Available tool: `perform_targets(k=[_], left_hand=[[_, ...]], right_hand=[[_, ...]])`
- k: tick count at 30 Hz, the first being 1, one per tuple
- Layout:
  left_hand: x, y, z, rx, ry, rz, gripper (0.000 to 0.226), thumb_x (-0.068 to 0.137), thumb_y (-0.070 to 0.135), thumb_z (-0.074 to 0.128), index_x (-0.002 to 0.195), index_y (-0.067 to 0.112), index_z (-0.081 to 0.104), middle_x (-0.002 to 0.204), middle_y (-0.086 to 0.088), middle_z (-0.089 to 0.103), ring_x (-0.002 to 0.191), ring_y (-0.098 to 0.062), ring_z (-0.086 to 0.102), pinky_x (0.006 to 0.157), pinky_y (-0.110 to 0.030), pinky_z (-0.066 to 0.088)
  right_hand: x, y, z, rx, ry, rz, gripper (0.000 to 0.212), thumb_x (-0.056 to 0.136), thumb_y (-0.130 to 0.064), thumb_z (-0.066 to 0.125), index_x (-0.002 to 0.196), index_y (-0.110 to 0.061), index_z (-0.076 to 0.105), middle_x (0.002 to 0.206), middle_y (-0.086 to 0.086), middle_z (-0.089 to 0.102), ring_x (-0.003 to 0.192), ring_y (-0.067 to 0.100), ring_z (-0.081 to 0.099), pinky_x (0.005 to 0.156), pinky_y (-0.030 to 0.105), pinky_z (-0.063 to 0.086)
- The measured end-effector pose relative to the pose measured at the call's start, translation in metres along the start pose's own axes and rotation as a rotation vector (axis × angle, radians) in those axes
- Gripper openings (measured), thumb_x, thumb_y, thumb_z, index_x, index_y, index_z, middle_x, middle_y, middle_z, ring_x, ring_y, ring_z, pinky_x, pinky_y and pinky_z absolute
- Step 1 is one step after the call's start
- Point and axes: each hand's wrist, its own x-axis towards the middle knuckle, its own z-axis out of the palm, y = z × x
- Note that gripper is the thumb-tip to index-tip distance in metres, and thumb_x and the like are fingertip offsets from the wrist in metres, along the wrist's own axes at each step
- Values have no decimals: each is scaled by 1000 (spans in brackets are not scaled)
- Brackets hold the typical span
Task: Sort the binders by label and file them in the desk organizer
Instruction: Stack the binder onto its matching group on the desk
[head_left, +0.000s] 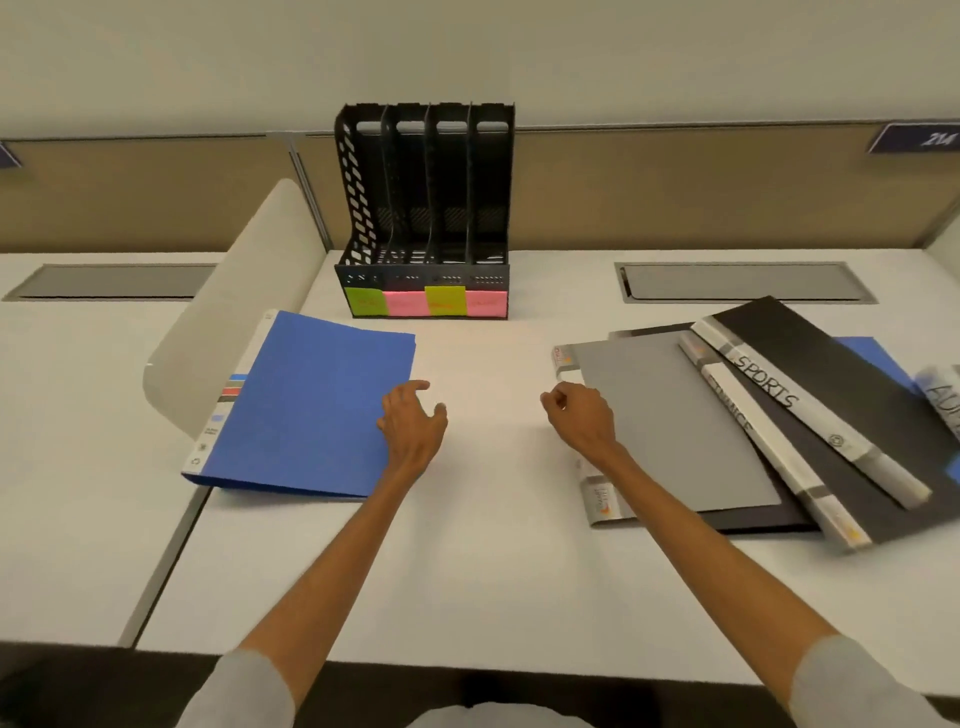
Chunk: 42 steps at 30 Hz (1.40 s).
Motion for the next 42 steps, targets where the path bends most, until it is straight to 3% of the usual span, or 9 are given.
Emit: perform_targets(k=[4,7,10,14,17,21,31,37,42], left_hand=[[-16,42,35,-51,-232,-32,36,90,28,64,122,13,61,118,-7,65,113,-26,59,95,-38,46],[-35,66,67,18,-451,-107,45,90,41,63,121,9,63,117,-10,68,114,-30,60,99,-39,46],[-58,89,100,2,-540,-155,51,88,50,62,92,-1,66,92,-17,68,97,-39,63,89,-40,48],[-78,117,131,12,-530,-180,57,79,60,67,85,4,62,95,-15,68,96,-34,65,92,-48,51],[-88,134,149,32,-512,-234,75,71,56,78,118,1,57,123,-15,57,118,-34,53,97,-48,48],[-101,154,168,36,-413,-278,84,67,45,84,129,3,46,133,-16,43,130,-34,35,100,-48,42],[-109,181,180,-355,-257,-403,92,60,25,91,136,6,43,129,-12,60,112,-31,61,90,-35,50],[-99,205,155,-660,-162,-332,41,58,8,85,96,20,74,95,1,76,75,-20,74,71,-42,62],[-92,235,124,-821,-133,-323,35,61,0,80,86,23,76,83,10,77,73,-22,75,69,-44,62]], right_hand=[[-5,48,-40,13,83,33,21,93,-26,55,84,-11,65,85,-1,67,79,18,63,61,25,41],[-12,86,-67,-25,127,63,16,93,-28,57,95,-14,66,98,2,65,91,19,60,81,35,49],[-21,119,-86,-42,176,53,18,91,-26,59,103,-13,64,107,5,62,97,21,59,86,36,50],[-31,148,-96,-64,178,-8,27,90,-23,62,114,-9,60,118,9,58,111,24,54,96,37,45],[-36,166,-101,-104,178,-18,34,90,-22,62,120,-7,57,123,10,57,116,24,52,98,33,41],[-39,182,-106,-137,152,-106,37,91,-21,61,123,-4,54,123,11,53,115,25,51,99,33,44],[-33,197,-116,-97,101,-160,38,92,-23,59,124,-4,53,128,10,51,118,23,50,102,32,43],[-20,185,-125,79,128,-115,37,94,-27,58,124,-7,53,127,9,52,121,22,48,104,32,39],[1,171,-134,226,52,15,57,93,-47,56,138,-14,42,139,6,44,127,21,46,107,36,40]])
